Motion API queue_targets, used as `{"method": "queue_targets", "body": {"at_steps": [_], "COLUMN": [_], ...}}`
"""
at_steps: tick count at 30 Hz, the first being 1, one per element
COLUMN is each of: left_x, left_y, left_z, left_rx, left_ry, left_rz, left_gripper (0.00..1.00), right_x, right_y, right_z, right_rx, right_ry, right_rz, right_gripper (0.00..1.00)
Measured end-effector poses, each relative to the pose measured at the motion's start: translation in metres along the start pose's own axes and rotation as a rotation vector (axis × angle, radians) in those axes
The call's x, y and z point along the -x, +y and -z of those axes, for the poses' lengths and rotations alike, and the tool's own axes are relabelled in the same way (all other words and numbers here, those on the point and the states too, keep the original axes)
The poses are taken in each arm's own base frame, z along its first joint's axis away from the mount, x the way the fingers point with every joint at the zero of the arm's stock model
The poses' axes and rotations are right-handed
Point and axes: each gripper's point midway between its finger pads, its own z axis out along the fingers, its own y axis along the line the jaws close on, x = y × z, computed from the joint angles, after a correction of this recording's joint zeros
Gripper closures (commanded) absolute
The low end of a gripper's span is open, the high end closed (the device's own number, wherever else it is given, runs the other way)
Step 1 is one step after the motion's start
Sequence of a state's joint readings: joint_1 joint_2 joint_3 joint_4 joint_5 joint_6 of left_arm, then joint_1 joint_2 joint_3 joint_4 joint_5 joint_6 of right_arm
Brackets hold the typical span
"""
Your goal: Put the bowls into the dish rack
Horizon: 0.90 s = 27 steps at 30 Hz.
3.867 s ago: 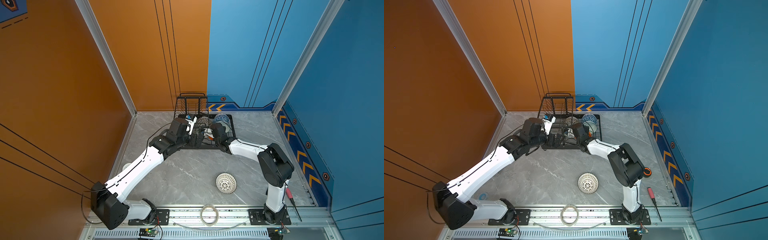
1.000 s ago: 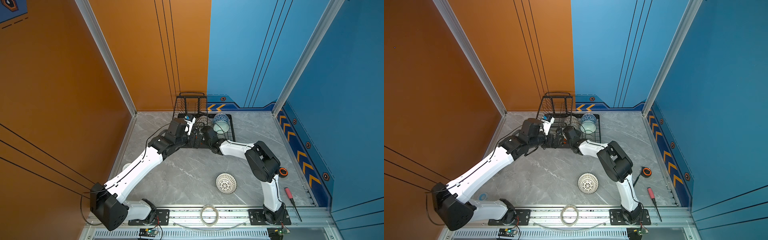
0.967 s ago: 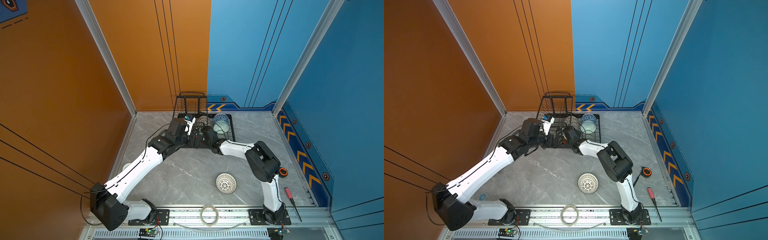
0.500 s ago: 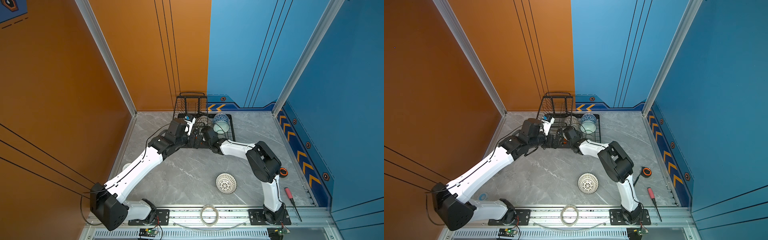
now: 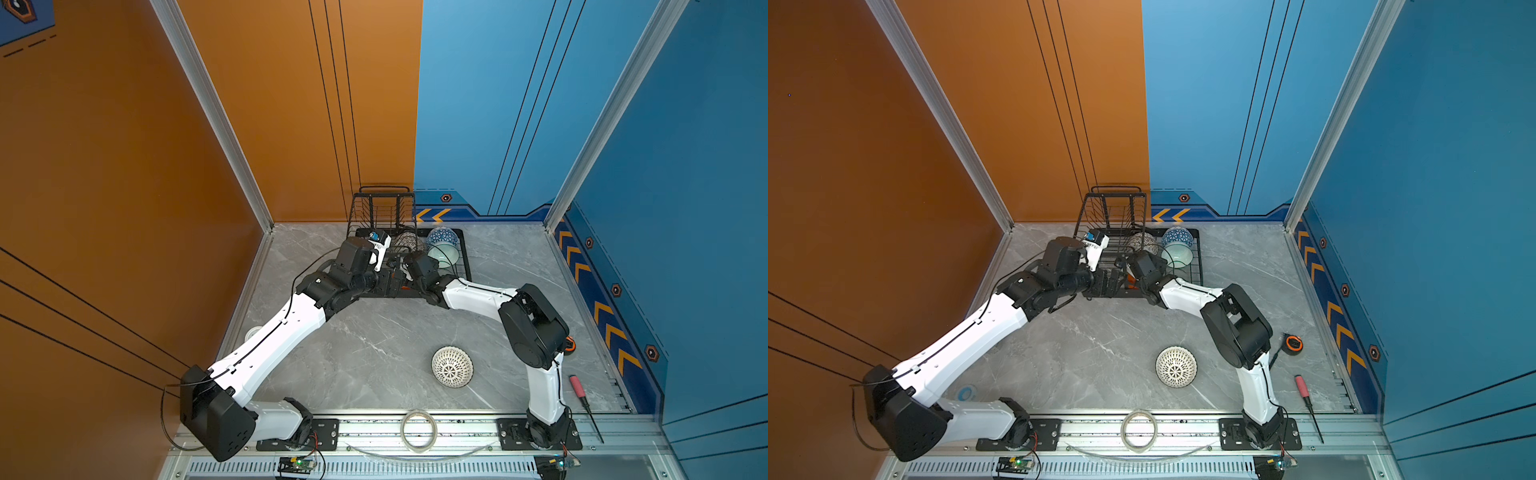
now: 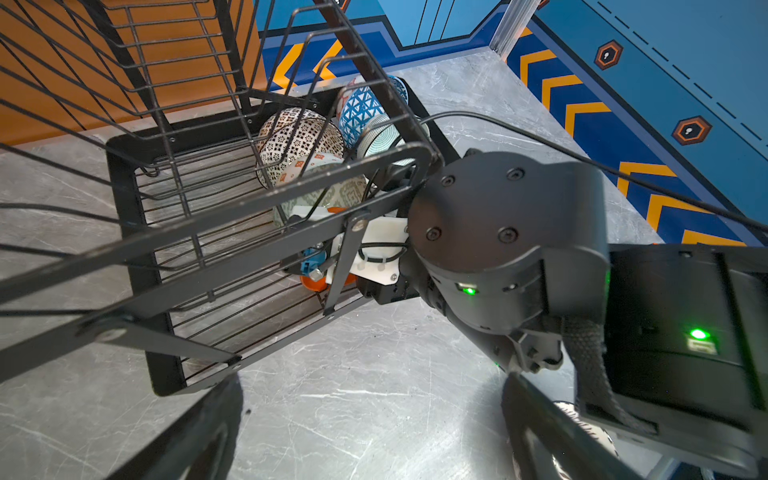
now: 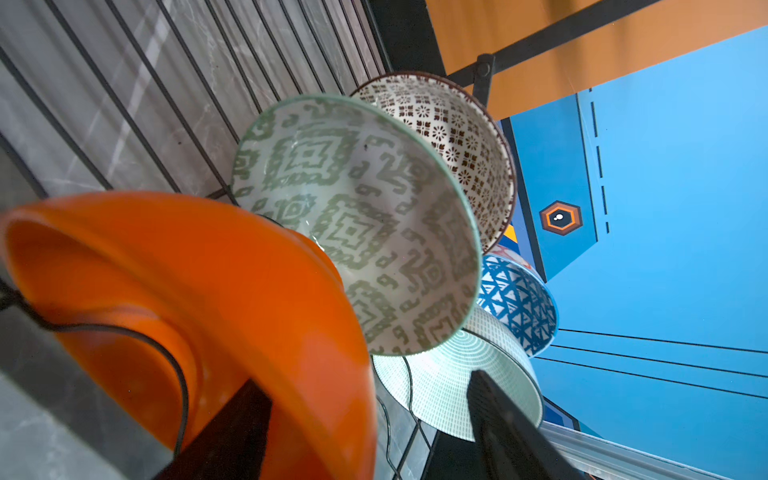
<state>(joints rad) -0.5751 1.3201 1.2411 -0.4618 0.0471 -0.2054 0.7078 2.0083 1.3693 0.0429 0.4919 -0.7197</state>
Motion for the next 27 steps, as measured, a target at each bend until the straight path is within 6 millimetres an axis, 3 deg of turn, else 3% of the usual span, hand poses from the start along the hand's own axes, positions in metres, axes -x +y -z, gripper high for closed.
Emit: {"method": "queue_targets", "body": {"at_steps": [6, 27], "left_x": [0.0, -0.002], "left_y": [0.0, -0.001], "left_z": [0.0, 0.006], "left_rx": [0.0, -0.003], "left_ry": [0.001, -0.007], "left_rz": [0.0, -0.001], "left_gripper": [0.02, 0.02], "right_x": [-0.009, -0.019], "right_y": [-0.007, -0.019], "right_z": [0.006, 0.021], "right_rx": [-0.02, -0.044], "right_ry": [0.049, 0.205], "right_rz": [0.043, 0.132], "right_gripper": [0.06, 0.02]}}
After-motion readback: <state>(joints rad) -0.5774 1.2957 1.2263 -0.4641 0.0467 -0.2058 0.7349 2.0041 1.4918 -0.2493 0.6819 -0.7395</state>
